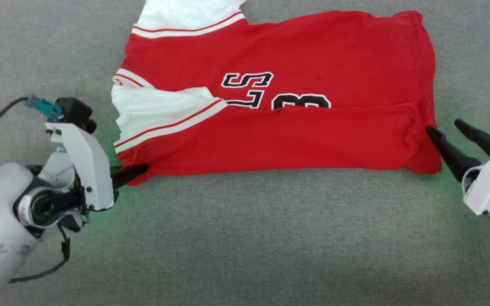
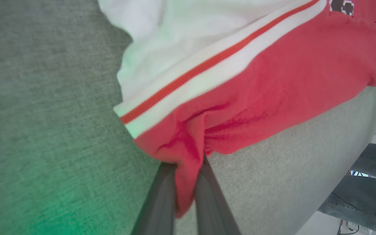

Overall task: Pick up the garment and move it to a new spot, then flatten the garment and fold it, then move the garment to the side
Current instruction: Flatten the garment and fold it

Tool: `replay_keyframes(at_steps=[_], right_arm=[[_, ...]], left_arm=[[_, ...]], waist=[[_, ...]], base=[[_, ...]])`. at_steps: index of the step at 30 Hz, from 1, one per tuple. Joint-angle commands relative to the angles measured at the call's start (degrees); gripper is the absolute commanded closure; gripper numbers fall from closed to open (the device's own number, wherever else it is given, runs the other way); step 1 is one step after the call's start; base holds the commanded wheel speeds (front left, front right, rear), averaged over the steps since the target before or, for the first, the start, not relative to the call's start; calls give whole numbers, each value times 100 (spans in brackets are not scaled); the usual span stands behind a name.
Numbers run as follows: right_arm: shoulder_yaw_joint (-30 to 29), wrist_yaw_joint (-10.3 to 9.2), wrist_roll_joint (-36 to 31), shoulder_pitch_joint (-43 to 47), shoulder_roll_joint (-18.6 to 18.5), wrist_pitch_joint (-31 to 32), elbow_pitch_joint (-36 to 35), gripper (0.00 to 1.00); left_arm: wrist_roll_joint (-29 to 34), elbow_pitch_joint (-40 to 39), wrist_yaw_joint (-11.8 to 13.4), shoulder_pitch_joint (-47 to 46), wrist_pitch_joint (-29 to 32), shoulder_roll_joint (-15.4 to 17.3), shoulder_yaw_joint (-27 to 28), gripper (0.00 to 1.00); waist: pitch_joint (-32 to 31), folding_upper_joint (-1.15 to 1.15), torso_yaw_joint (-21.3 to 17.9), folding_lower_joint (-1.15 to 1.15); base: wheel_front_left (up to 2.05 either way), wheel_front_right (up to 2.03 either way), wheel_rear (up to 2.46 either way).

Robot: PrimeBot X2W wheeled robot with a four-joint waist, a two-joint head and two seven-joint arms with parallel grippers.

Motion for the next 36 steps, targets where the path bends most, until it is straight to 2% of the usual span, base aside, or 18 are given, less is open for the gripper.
replay_keyframes(at_steps=[1, 4, 8, 14, 17, 18, 19, 20, 30, 36], right_arm=[[98, -9, -51, -33, -89, 139, -47, 0], [473, -9, 0, -73, -447, 821, -275, 0], [736, -9, 54, -197, -745, 1711, -422, 0], [967, -9, -132, -389, -709, 2477, -220, 0], [1085, -10, -313, -347, -653, 2578, -14, 0], [1131, -10, -367, -332, -645, 2567, 12, 18], [1160, -10, -391, -307, -634, 2560, 26, 89], [1154, -10, -385, -281, -610, 2516, 35, 100], [771, -10, -269, 8, -846, 1997, -199, 100], [695, -10, -9, 462, -1105, 2172, -415, 100]], left_arm=[[37, 22, -36, 186, 54, -215, -186, 100], [95, 21, -76, 147, 4, -250, -187, 100], [125, -7, -128, 113, -40, -297, -180, 100], [207, -9, -165, 10, -135, -428, -170, 100], [242, 30, -198, -14, -172, -485, -179, 100], [249, 47, -210, -10, -191, -504, -173, 100], [246, 63, -214, -5, -199, -509, -170, 100], [246, 75, -219, 10, -212, -504, -171, 100], [183, -261, -318, 376, -677, -181, 1, 100], [152, -944, -89, 933, -999, 177, 0, 100]], waist=[[15, 0, 42, 0], [38, 0, 81, 0], [98, 0, 136, 0], [207, 0, 214, 0], [220, 0, 248, 0], [218, 0, 259, 0], [211, 0, 266, 0], [200, 0, 269, 0], [-157, 0, 340, 0], [-371, 0, 428, 0]], base=[[0, 0, 0], [0, 0, 0], [0, 0, 0], [0, 0, 0], [0, 0, 0], [0, 0, 0], [0, 0, 0], [0, 0, 0], [0, 0, 0], [0, 0, 0]])
